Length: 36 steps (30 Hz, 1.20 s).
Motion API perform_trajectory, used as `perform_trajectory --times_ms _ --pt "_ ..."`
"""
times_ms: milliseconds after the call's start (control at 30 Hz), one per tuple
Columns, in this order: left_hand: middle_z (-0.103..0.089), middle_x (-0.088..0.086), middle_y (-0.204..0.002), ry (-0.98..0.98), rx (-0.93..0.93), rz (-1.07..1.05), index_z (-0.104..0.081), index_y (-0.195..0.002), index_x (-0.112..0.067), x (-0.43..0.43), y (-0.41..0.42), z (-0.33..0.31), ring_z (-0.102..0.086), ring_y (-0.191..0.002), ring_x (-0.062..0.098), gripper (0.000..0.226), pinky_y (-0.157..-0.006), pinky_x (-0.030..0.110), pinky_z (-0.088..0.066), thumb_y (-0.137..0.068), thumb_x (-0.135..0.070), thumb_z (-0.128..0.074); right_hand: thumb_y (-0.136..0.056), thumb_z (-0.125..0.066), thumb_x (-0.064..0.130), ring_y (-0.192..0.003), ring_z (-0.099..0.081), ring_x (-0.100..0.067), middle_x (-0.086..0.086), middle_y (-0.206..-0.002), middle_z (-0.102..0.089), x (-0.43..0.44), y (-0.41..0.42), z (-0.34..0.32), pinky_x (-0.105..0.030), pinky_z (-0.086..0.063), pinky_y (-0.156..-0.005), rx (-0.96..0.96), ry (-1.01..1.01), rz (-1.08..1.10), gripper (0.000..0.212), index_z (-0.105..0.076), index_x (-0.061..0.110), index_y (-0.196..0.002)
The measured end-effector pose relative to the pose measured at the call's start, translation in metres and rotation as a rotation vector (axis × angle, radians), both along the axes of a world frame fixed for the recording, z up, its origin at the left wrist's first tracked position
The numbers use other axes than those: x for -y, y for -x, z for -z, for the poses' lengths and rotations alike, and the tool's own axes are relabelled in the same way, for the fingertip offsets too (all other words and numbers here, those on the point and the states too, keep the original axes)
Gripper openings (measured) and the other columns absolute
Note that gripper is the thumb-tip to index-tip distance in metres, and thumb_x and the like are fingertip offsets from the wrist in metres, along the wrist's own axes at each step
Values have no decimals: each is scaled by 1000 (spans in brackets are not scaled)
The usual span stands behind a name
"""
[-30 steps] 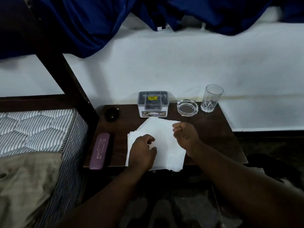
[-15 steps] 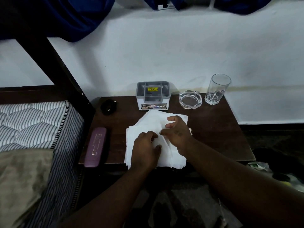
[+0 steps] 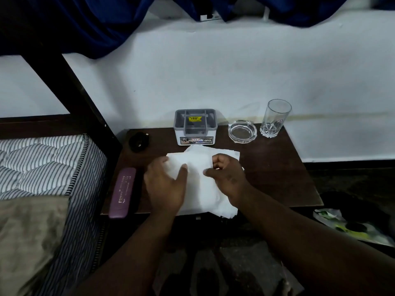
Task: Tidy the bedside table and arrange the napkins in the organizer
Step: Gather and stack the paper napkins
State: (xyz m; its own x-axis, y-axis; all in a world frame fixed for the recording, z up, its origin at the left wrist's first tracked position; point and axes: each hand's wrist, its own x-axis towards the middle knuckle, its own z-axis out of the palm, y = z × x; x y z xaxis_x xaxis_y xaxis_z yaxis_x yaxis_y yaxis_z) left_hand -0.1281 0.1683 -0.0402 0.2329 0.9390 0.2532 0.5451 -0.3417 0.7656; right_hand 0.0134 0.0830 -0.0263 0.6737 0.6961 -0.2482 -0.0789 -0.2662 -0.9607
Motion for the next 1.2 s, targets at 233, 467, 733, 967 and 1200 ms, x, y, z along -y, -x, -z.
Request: perform_trajectory --times_ms 233,467,733,967,1200 --pt "-77 6 -113 839 540 191 -67 -121 -13 -3 13 -28 -75 -100 24 34 -85 39 -60 -90 -25 -76 -77 -70 -13 -87 -65 -32 -24 -99 -68 23 -10 -23 -44 -57 -80 -439 -162 65 25 -65 1 -97" --pt "-79 13 -106 986 488 282 -72 -114 -6 2 18 -13 -78 -87 25 28 -73 37 -63 -88 4 -70 -81 -73 -5 -67 -69 -20 -12 -85 -74 32 -20 -12 -27 -56 -56 -345 10 81 17 -70 5 -95" --pt "-78 7 -97 935 431 188 -72 -100 -9 -17 18 -1 -73 -90 29 17 -86 41 -58 -89 4 -70 -80 -73 25 -97 -69 -21 1 -99 -74 13 -76 11 -32 -56 -87 310 452 353 10 -68 26 -88" --pt "-77 13 -104 923 367 151 -72 -102 -8 -29 13 9 -73 -95 35 16 -88 46 -59 -88 0 -73 -82 -65 17 -93 -64 -22 -3 -103 -68 -11 -83 18 -26 -52 -81 237 417 353 15 -62 22 -96" --pt "-77 13 -102 950 387 135 -72 -100 -9 -32 13 13 -74 -92 35 18 -84 44 -60 -86 2 -74 -77 -76 -5 -52 -48 -16 -11 -70 -56 -20 -72 8 -23 -39 -50 -64 112 302 30 -59 12 -93"
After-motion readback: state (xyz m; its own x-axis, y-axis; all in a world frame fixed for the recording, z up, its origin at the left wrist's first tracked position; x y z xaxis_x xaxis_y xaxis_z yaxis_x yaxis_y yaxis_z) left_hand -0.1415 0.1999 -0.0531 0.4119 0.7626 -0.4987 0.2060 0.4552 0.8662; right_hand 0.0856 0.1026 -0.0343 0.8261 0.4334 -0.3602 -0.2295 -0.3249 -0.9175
